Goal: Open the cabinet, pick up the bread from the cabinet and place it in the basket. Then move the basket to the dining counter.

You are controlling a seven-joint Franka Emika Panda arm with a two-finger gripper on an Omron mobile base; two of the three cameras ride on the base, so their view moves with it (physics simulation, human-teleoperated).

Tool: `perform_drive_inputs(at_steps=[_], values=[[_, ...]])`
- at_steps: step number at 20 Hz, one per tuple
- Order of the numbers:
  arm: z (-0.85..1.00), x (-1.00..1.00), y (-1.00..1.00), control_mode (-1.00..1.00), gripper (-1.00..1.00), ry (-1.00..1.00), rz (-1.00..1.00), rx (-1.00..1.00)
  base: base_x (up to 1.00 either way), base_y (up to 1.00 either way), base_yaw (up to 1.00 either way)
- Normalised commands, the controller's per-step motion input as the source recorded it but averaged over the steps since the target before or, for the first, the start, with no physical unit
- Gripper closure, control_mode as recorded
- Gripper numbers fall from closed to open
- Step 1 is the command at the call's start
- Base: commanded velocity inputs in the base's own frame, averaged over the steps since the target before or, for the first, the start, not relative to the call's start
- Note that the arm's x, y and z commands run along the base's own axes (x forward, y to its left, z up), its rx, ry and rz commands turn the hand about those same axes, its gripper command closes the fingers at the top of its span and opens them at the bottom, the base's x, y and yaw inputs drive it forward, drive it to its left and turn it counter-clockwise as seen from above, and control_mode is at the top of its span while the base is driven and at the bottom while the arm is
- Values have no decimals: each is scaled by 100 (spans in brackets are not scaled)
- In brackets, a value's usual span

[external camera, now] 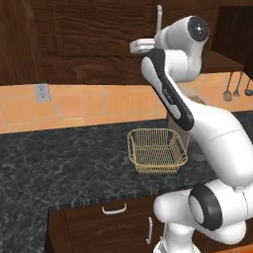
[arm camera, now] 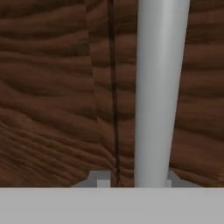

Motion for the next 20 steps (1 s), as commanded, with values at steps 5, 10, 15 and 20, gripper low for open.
perform_drive_inputs(at_steps=[5,10,15,20], values=[[0,-100,100,-100,100,-2,0,0,0,0,0],[0,-100,100,-100,100,0,0,0,0,0,0],[-1,-100,100,-100,100,0,0,0,0,0,0],[-2,-100,100,-100,100,0,0,0,0,0,0]])
